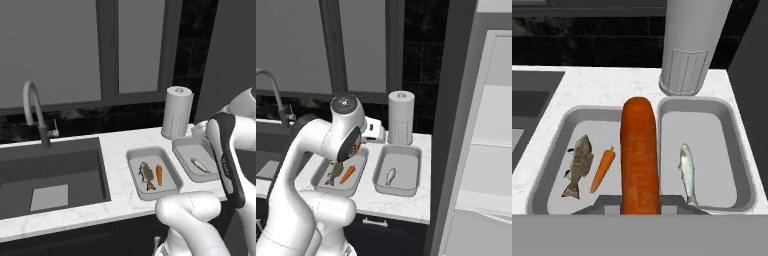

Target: Place one carrot and one fish in each tupperware on the nearby counter, to pack two identical lunches.

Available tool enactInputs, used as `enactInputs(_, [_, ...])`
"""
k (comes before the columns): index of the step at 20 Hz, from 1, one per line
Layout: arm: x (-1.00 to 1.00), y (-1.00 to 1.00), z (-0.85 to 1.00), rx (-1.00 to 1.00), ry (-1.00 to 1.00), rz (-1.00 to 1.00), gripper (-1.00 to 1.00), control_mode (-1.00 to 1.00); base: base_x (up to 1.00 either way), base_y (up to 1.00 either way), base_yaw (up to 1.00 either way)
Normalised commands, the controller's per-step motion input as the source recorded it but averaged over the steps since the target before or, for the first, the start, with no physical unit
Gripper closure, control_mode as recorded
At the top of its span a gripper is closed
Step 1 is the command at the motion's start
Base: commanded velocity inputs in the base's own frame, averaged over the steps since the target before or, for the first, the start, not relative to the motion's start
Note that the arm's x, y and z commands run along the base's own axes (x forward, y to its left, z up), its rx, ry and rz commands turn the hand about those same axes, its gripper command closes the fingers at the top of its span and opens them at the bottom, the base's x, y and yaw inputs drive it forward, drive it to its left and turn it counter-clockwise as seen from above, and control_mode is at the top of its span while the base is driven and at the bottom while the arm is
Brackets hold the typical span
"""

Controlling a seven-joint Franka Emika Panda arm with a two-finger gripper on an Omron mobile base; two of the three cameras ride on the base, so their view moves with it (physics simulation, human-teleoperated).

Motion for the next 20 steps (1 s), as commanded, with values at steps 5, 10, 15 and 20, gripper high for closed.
enactInputs(5, [0.34,-0.11,-0.93,-0.21,0.01,-0.01,1.00,-1.00,0.00,0.00,0.00])
enactInputs(10, [0.21,-0.05,-0.65,-0.19,0.04,-0.11,1.00,-1.00,0.00,0.00,0.00])
enactInputs(15, [0.29,-0.34,-0.45,-0.08,0.09,-0.11,1.00,-1.00,0.00,0.00,0.00])
enactInputs(20, [0.36,-0.54,-0.24,0.00,0.20,-0.09,1.00,-1.00,0.00,0.00,0.00])
